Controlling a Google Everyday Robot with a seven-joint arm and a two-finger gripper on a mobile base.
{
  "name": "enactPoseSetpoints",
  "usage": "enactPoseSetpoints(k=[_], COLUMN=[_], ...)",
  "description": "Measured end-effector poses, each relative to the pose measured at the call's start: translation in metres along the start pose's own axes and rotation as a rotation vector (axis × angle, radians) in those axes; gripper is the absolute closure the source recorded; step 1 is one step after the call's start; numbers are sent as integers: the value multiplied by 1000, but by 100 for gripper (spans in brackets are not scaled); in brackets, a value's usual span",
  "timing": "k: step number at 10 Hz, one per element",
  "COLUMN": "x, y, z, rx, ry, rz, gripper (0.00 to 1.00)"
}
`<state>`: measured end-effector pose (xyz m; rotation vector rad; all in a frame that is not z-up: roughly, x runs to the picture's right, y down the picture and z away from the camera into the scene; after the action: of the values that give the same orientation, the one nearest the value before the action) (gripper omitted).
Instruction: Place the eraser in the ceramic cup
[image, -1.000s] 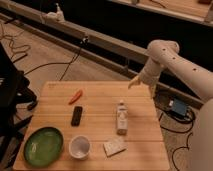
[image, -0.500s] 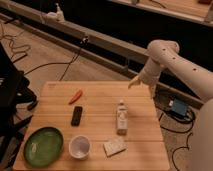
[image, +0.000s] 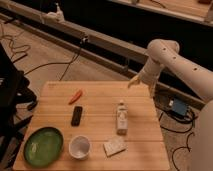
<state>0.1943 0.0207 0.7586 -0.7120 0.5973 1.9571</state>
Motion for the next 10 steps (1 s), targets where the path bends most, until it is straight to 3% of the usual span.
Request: enactPoseSetpoints(k=[3, 6, 10], x=[38, 72, 98], y=[35, 79, 155], z=[3, 25, 59], rx=[-32, -26, -20], ry=[63, 124, 164], rz=[-61, -166, -284], gripper=[23, 23, 23])
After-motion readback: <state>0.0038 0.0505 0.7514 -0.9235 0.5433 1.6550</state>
